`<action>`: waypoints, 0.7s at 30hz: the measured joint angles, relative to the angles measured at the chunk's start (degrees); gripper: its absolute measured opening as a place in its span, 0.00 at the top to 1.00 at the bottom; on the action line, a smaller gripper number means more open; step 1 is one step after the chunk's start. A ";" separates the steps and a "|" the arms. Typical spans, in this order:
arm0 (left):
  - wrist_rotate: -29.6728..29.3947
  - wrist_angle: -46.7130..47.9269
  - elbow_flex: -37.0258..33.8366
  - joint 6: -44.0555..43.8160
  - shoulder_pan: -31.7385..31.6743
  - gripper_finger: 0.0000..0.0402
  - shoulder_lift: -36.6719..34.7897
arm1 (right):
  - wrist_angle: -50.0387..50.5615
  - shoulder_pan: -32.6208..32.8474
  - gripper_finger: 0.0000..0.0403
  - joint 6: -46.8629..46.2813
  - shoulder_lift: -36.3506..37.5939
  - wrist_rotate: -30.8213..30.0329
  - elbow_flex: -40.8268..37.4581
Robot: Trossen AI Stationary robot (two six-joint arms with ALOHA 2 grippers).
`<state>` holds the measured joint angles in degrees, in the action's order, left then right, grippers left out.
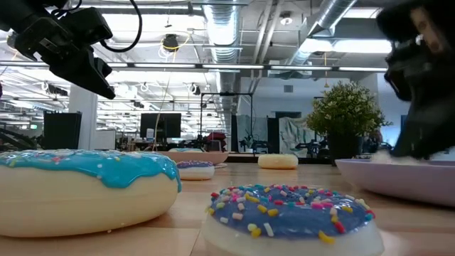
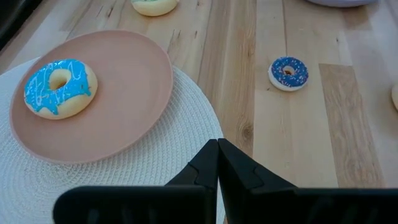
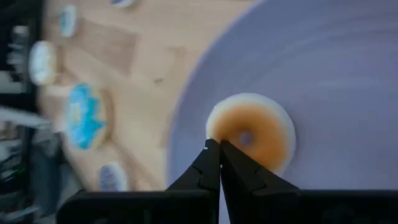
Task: Pick & Place donuts
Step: Put the small orange donut on the purple plate
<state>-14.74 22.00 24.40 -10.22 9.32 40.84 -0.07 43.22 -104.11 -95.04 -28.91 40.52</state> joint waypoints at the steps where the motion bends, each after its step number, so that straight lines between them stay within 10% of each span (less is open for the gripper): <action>1: 0.00 0.00 0.00 -0.01 0.00 1.00 0.00 | -0.05 0.00 1.00 0.60 0.81 0.00 0.08; 12: 0.00 -0.02 0.00 -0.04 0.00 1.00 0.00 | 4.55 -0.57 1.00 5.44 7.65 -5.39 0.10; 21: 0.00 -0.02 0.00 -0.04 0.00 1.00 0.00 | 8.82 -4.50 1.00 4.98 7.75 4.86 0.08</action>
<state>-14.74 21.98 24.40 -10.26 9.32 40.84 8.75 38.72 -99.13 -87.29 -24.05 40.60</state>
